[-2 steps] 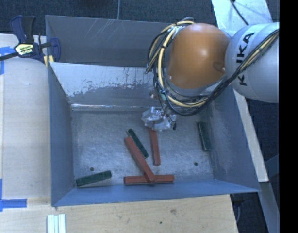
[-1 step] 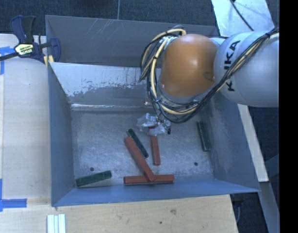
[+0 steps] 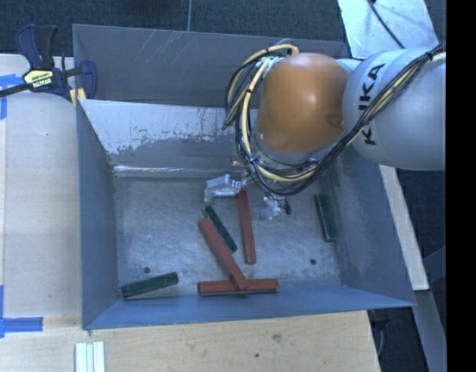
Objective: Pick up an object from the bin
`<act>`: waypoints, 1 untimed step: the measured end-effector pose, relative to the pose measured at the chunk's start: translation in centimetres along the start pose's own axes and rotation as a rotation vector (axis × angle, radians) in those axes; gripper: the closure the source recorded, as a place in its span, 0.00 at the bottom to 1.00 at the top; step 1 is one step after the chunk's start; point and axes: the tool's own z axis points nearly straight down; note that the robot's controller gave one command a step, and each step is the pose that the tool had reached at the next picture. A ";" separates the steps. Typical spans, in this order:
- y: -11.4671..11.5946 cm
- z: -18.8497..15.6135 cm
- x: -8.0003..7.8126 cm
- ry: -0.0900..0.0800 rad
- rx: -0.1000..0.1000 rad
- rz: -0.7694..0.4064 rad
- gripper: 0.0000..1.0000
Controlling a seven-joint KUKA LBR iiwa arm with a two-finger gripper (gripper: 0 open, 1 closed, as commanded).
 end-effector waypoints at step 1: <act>-3.4 6.0 0.8 -0.001 0.002 -0.481 0.00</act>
Offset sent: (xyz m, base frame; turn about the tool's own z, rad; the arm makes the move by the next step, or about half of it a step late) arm 0.0293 -0.0175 -0.0601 -0.4842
